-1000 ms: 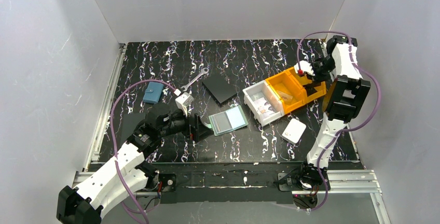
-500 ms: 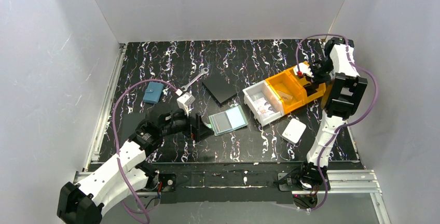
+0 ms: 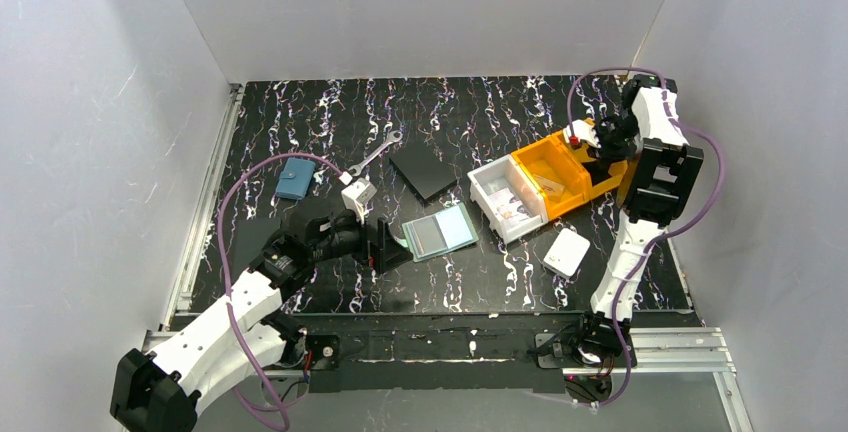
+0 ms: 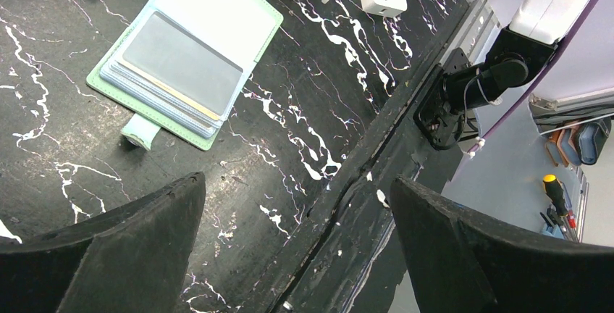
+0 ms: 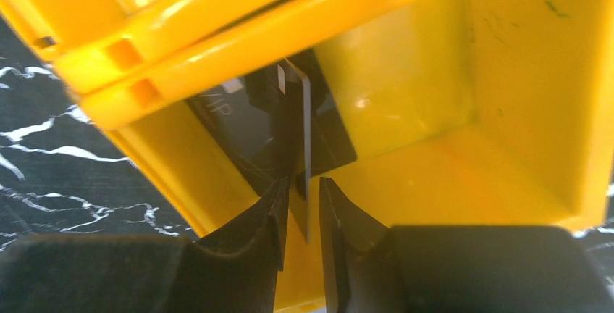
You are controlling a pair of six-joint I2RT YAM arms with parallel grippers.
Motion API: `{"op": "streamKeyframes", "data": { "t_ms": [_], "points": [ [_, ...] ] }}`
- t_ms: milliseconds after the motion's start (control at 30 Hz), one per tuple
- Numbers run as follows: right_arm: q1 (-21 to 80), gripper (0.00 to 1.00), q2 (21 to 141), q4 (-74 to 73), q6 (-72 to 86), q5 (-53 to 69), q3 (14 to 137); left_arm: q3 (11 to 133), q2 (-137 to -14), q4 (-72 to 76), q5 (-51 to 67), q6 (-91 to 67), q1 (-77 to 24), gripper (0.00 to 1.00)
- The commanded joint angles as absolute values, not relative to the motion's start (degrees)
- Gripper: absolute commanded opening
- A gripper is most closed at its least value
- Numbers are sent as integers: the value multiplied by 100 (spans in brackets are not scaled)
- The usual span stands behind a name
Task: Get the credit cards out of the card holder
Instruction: Place the credit card in the storage box.
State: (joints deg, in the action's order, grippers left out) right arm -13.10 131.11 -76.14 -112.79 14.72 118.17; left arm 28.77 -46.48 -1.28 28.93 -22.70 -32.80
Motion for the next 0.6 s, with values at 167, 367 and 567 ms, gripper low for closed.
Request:
{"op": "streamKeyframes", "data": {
  "t_ms": [167,367,567],
  "points": [
    [-1312,39,12432,-6357,-10580,1875,11587,3041,-4576,-35,2936,-2297,-3265,98],
    [-1310,44,12017,-5840,-9579,2073,11591,3001,-4505,232,2962,-2631,-3261,98],
    [-1293,57,11010,-6812,-8091,3222,11387,2907,-4908,288,2569,-4032,-3261,98]
  ]
}}
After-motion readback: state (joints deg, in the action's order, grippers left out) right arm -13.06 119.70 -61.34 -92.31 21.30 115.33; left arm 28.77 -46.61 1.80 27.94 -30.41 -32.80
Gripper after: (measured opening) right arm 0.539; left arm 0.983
